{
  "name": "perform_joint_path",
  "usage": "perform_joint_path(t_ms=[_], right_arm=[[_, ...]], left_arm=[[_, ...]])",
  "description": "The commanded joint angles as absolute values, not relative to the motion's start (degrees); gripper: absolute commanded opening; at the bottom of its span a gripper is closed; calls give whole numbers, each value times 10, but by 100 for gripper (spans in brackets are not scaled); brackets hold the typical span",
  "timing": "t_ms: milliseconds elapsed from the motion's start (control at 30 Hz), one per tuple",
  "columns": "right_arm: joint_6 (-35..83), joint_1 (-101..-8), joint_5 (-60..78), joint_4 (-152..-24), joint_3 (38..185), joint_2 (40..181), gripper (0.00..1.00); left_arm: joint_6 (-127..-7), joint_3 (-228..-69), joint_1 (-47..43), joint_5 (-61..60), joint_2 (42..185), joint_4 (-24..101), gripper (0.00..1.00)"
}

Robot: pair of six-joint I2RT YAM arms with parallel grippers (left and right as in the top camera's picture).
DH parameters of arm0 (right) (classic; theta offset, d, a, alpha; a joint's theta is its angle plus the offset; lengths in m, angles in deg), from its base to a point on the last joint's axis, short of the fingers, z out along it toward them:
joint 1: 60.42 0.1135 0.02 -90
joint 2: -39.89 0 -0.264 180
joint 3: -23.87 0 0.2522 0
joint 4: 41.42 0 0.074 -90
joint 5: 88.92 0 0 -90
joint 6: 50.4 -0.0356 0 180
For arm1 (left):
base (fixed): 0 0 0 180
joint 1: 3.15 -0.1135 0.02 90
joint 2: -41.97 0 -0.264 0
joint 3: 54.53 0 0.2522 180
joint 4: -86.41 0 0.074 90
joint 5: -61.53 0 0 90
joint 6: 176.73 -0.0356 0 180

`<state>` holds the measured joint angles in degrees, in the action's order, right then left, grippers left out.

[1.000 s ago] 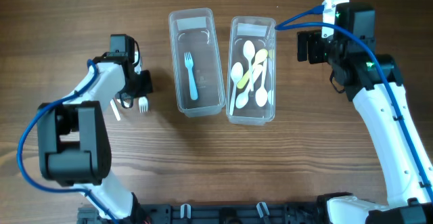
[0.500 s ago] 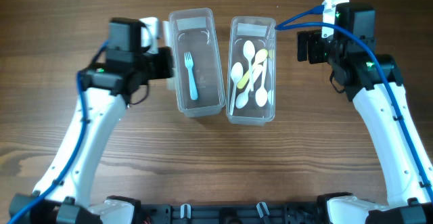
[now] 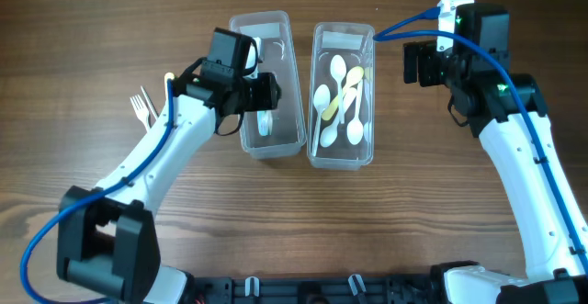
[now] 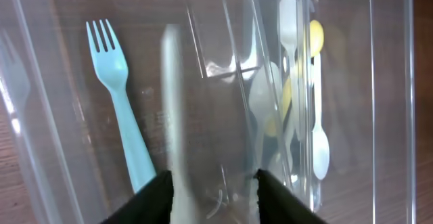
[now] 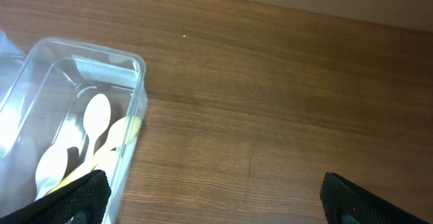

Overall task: Pack container
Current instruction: 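Carry the white fork into the left container and release it, then move the left gripper back and grasp the yellow fork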

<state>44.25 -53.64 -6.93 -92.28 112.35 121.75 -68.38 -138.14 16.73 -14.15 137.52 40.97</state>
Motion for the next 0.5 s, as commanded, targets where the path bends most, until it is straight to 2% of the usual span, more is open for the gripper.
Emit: perform_joint_path(t_ms=[0, 233, 467], right_arm=[[448, -537, -79, -921, 1128, 1221, 100], [448, -537, -79, -921, 1128, 1221, 100], [448, -537, -79, -921, 1128, 1221, 100]], left_arm=[[-680, -1388, 169, -106, 1364, 435, 57], [-700, -1449, 146, -154, 1285, 400, 54], [-797, -1451, 96, -389, 1228, 287, 56]])
